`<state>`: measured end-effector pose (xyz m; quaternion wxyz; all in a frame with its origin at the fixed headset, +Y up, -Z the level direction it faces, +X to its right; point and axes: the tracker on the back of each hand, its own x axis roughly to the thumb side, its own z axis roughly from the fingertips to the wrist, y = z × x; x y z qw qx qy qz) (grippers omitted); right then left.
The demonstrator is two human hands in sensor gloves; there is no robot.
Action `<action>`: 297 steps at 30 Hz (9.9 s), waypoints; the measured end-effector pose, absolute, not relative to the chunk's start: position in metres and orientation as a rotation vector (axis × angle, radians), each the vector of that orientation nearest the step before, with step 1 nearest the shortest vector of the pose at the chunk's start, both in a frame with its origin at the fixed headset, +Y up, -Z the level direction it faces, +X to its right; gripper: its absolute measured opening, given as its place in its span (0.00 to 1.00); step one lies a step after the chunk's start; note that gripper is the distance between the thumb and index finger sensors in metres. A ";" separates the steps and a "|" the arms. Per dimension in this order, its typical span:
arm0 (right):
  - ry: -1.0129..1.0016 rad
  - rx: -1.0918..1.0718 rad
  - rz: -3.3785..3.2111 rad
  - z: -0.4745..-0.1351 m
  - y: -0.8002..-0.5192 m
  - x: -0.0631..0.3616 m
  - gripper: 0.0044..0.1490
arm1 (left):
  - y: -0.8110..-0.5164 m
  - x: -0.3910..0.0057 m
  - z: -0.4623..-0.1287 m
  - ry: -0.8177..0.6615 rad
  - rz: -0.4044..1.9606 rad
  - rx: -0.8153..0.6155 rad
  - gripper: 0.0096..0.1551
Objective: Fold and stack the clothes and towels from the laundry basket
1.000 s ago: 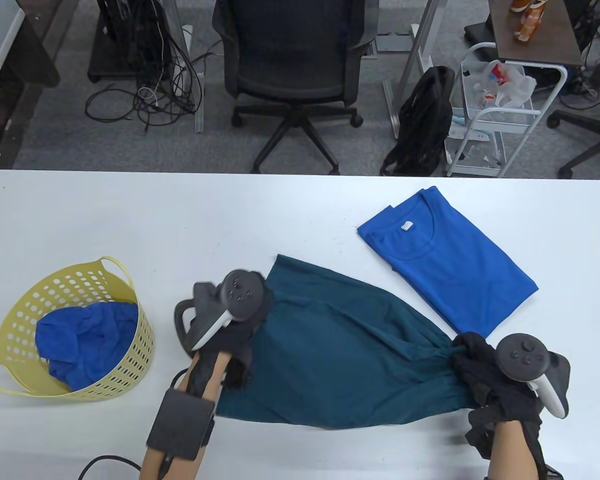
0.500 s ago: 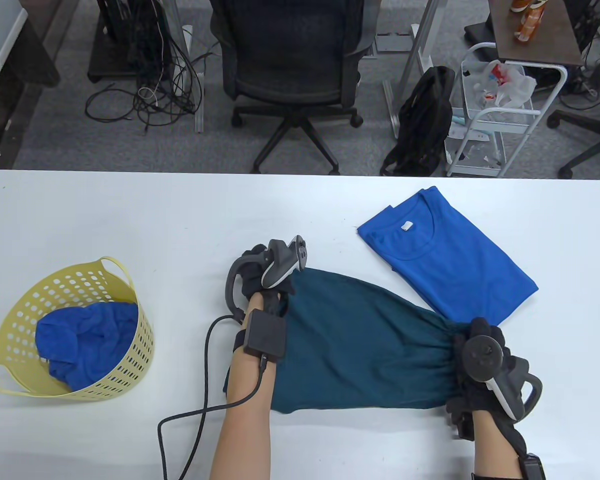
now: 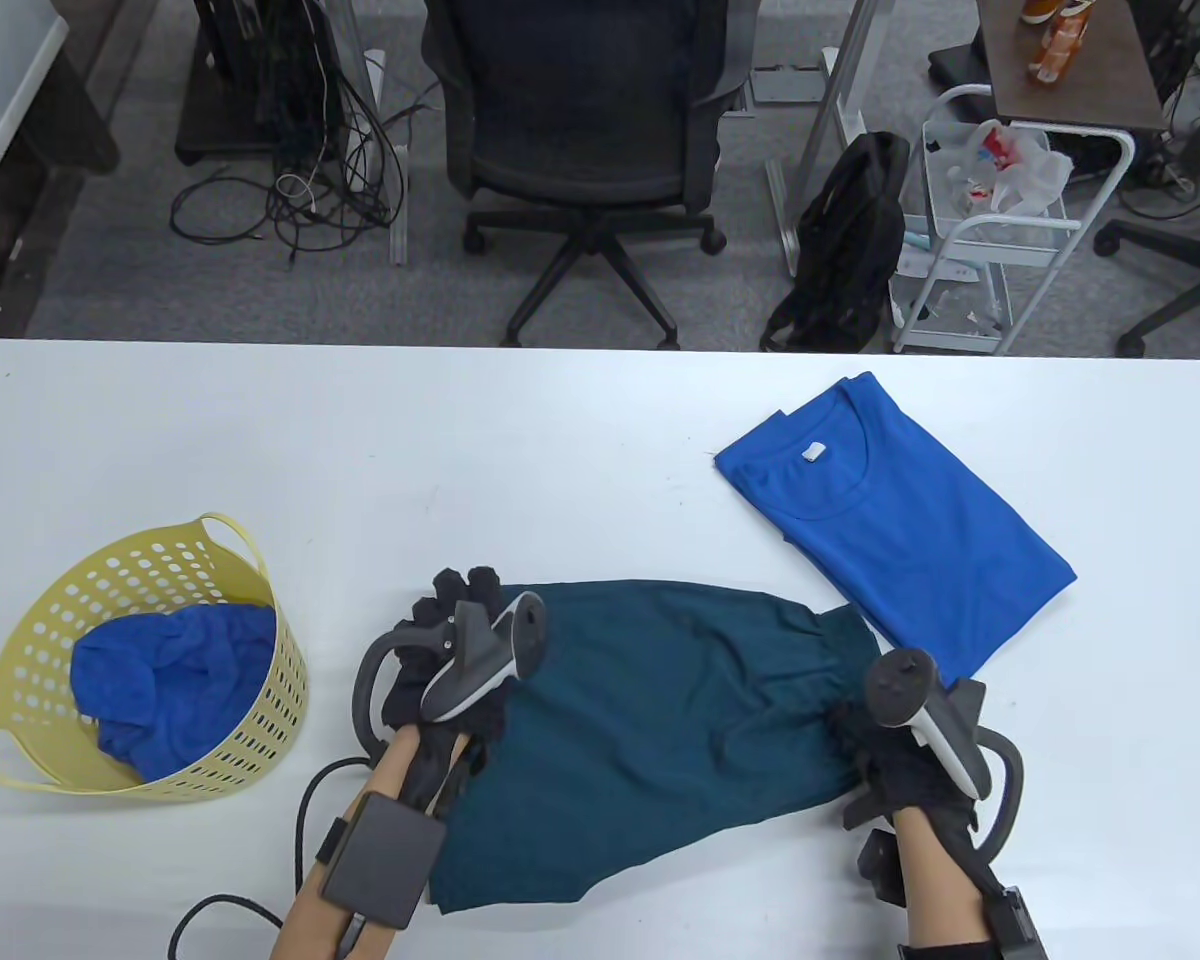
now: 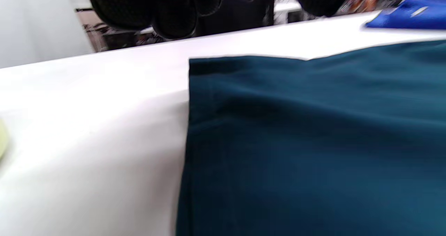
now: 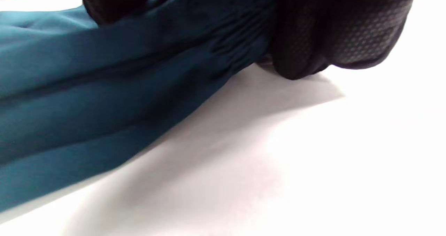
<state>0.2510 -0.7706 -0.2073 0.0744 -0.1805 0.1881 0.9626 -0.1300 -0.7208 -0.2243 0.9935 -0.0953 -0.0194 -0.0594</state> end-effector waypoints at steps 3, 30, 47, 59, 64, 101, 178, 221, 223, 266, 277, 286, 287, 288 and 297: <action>0.446 -0.564 2.821 -0.205 -0.771 0.254 0.65 | -0.717 -0.136 -0.192 -0.098 -0.073 -0.127 0.51; -0.017 0.478 2.382 -0.176 -0.695 0.127 0.43 | -0.743 -0.220 -0.174 0.000 0.187 -0.167 0.48; 0.391 -0.169 2.538 -0.273 -0.784 0.120 0.25 | -0.786 -0.106 -0.330 -0.176 -0.133 -0.784 0.82; 0.013 0.299 2.231 -0.210 -0.716 0.161 0.25 | -0.723 -0.104 -0.284 -0.679 0.376 -0.566 0.25; -0.155 0.113 2.572 -0.234 -0.620 0.224 0.26 | -0.652 -0.037 -0.312 -0.784 0.586 -0.583 0.33; 0.332 0.377 2.659 -0.175 -0.739 0.154 0.42 | -0.600 -0.308 -0.193 0.440 -0.019 -0.176 0.30; 0.315 0.361 2.552 -0.190 -0.766 0.169 0.45 | -0.566 -0.316 -0.234 0.531 -0.259 -0.320 0.24; 0.114 0.263 1.730 -0.182 -0.731 0.172 0.31 | -0.658 -0.057 -0.159 -0.524 0.470 -0.157 0.55; 0.204 0.299 1.693 -0.177 -0.732 0.161 0.32 | -0.678 -0.045 -0.148 -0.553 0.440 -0.128 0.64; 0.187 0.363 2.318 -0.189 -0.725 0.278 0.24 | -0.719 -0.245 -0.194 -0.255 1.236 -0.155 0.25; -0.040 0.218 2.018 -0.184 -0.725 0.295 0.26 | -0.714 -0.211 -0.185 -0.057 1.022 -0.042 0.23; -0.028 0.222 2.297 -0.178 -0.716 0.297 0.34 | -0.714 -0.207 -0.182 0.083 0.813 0.053 0.24; -0.051 0.194 2.310 -0.178 -0.716 0.296 0.33 | -0.714 -0.206 -0.182 0.088 0.813 0.052 0.24; -0.103 0.123 2.358 -0.176 -0.716 0.296 0.32 | -0.715 -0.206 -0.182 0.090 0.803 0.057 0.24; -0.468 -0.266 2.422 -0.163 -0.704 0.307 0.22 | -0.705 -0.205 -0.183 0.084 0.742 0.092 0.25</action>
